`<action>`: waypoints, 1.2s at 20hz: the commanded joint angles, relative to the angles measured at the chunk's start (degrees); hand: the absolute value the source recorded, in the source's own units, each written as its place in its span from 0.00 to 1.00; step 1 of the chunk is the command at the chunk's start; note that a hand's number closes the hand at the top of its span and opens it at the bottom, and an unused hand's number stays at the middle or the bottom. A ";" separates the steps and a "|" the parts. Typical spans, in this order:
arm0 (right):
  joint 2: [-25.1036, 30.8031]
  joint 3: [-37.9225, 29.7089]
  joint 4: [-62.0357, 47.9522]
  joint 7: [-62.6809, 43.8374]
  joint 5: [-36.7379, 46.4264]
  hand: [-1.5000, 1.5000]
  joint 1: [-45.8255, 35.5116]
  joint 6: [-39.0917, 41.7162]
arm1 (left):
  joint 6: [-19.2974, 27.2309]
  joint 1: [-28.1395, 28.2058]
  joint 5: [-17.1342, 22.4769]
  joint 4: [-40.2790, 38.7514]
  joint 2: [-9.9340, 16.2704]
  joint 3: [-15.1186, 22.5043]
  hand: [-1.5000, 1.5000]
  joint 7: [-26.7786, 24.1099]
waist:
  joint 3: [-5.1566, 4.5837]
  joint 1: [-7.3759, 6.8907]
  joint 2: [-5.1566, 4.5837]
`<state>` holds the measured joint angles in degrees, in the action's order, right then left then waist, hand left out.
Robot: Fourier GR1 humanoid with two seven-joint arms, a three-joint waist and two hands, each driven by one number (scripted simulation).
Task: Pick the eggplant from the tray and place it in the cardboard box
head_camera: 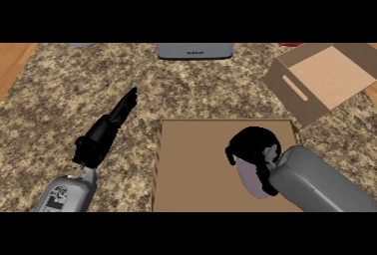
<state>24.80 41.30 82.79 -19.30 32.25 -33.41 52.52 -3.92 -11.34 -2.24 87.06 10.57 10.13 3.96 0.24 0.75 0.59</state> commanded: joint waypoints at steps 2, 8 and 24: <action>10.09 -10.51 9.40 12.43 -0.19 1.00 -1.00 -13.89 | 0.82 1.28 0.57 0.14 0.47 -1.68 0.50 0.11 | 0.89 3.81 0.71; 21.11 -21.67 11.30 30.03 1.31 1.00 5.11 -30.74 | 1.37 2.51 0.47 0.48 0.85 -2.48 0.50 -0.63 | 0.75 5.03 -0.30; 40.02 -59.56 -13.31 83.42 -25.35 1.00 28.01 -34.33 | -0.56 1.75 0.95 1.76 1.20 -2.46 0.50 0.37 | -0.16 1.61 -0.34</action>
<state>61.02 -9.75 75.90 54.03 13.22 -8.81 13.15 -4.22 -8.19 -1.18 89.23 12.00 7.73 3.61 0.25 3.39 0.32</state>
